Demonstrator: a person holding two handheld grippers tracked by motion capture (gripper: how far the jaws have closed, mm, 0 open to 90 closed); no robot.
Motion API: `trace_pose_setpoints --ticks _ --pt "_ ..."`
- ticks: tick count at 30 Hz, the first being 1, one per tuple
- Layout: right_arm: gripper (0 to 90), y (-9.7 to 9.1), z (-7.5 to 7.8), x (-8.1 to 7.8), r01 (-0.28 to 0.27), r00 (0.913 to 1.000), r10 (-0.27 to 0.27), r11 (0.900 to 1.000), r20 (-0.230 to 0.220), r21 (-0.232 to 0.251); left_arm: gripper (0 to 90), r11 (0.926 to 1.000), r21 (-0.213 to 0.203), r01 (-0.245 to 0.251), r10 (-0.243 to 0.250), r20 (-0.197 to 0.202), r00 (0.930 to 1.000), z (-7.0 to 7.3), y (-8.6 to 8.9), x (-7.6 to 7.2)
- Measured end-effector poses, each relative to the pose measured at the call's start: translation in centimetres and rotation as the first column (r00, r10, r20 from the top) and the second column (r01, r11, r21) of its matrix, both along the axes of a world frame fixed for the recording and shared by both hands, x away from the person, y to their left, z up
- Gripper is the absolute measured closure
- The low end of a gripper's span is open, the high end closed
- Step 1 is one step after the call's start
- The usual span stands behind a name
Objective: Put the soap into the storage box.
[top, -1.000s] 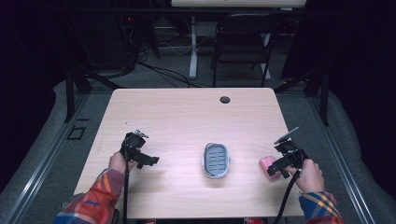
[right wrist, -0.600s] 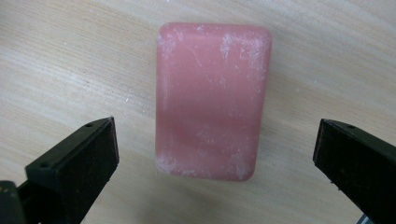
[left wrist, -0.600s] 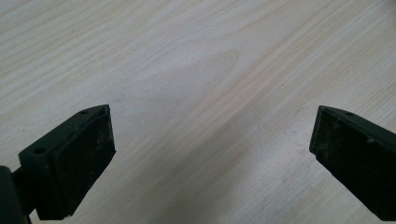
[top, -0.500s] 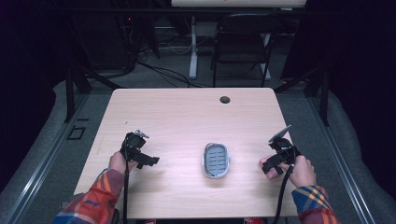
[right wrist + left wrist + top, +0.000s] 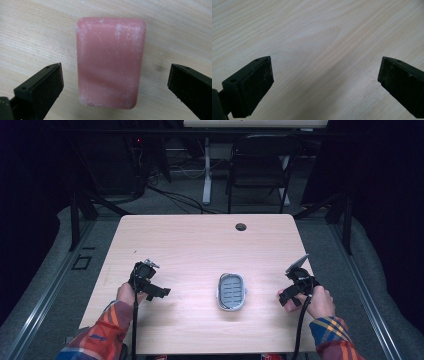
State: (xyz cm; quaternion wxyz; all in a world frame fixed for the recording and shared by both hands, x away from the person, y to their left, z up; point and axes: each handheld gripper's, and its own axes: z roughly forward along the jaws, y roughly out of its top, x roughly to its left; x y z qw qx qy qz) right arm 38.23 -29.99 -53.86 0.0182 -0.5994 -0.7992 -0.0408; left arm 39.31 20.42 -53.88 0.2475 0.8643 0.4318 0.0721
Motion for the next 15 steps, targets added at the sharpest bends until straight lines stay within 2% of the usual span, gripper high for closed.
trace_pose_setpoints --ticks 4,10,15 --pt "0.9 0.04 0.05 0.16 -0.017 0.9998 0.017 0.9997 -0.01 -0.018 0.1 1.0 -0.001 -0.003 0.003 0.001 1.0 0.01 -0.02 -0.03" --pt "4.8 0.14 0.03 0.17 -0.012 0.9999 0.012 0.9996 -0.007 -0.027 0.1 1.0 0.0 -0.002 0.002 0.0 1.0 0.0 -0.01 -0.01" --pt "13.1 0.22 -0.01 0.16 -0.01 0.9999 0.01 0.9995 -0.007 -0.029 0.1 1.0 0.001 -0.001 0.001 -0.001 1.0 0.0 -0.02 -0.02"
